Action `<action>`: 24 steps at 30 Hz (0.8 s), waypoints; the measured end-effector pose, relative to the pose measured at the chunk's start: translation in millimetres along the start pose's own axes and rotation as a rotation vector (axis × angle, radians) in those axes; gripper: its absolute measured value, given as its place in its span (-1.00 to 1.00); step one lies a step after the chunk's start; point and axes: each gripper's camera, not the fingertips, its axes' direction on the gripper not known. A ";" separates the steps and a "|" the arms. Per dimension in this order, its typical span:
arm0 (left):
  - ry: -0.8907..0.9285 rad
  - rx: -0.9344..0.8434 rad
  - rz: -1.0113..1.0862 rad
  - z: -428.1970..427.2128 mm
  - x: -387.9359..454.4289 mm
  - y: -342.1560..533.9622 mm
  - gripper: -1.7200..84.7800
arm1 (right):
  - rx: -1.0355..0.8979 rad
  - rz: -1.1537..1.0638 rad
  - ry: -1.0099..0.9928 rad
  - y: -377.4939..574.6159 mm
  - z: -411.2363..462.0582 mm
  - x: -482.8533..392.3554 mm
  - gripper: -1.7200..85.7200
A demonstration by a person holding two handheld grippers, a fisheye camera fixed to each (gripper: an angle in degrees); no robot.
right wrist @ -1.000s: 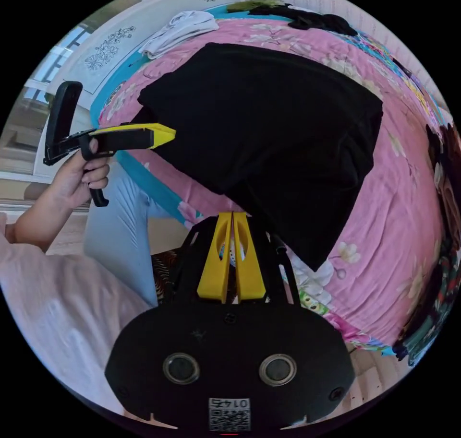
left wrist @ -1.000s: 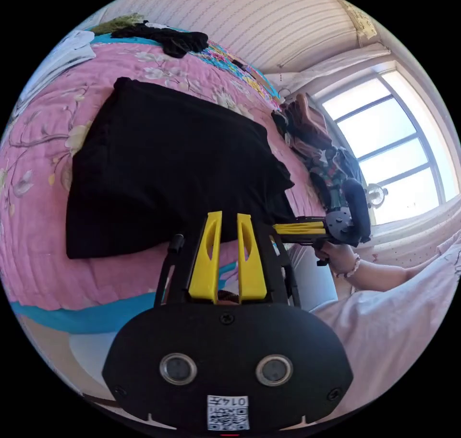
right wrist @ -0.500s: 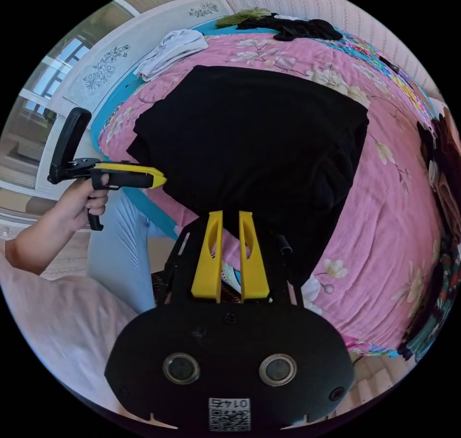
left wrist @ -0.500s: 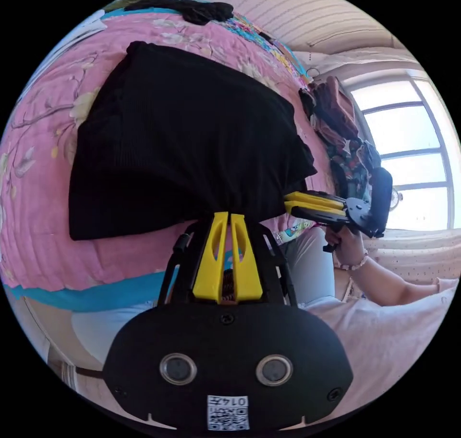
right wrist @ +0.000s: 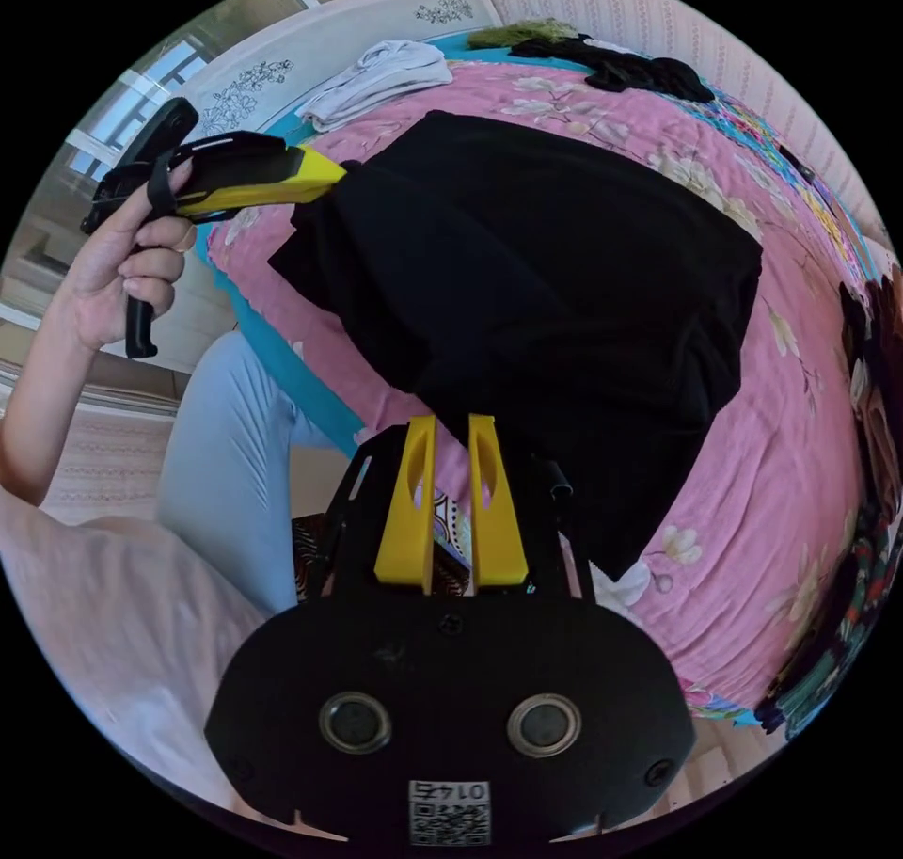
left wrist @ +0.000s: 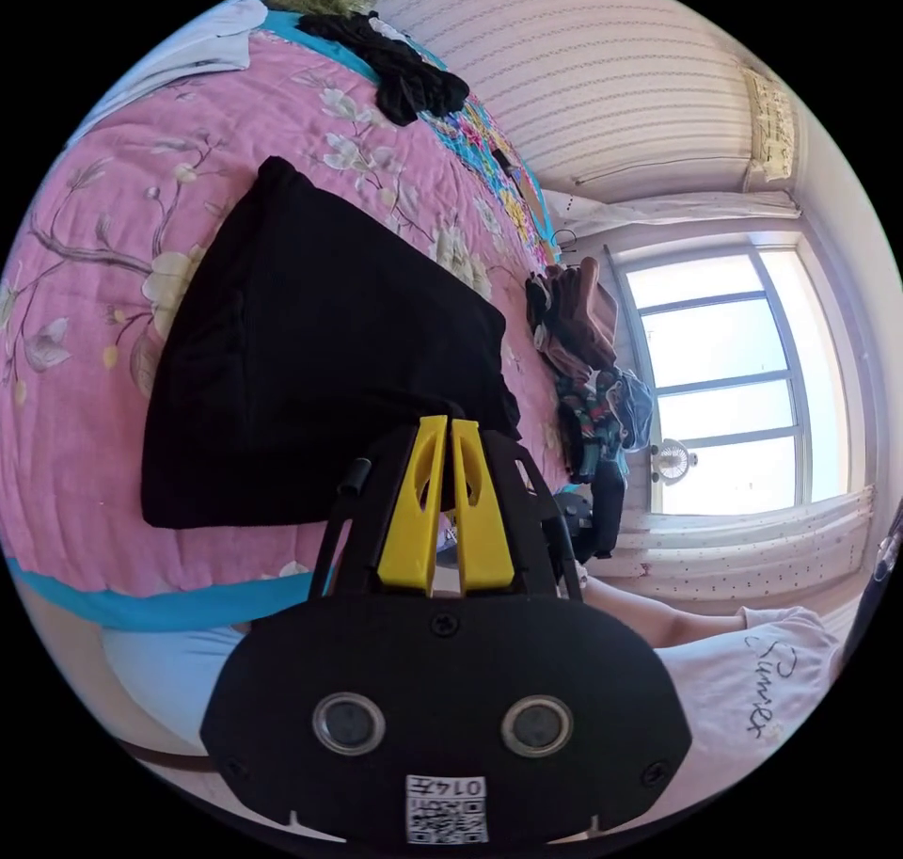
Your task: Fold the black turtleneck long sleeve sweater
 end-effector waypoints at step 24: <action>-0.419 -0.036 0.392 68.6 99.8 111.1 -0.98 | 0.061 -0.130 0.049 -122.0 -67.4 -31.7 -0.97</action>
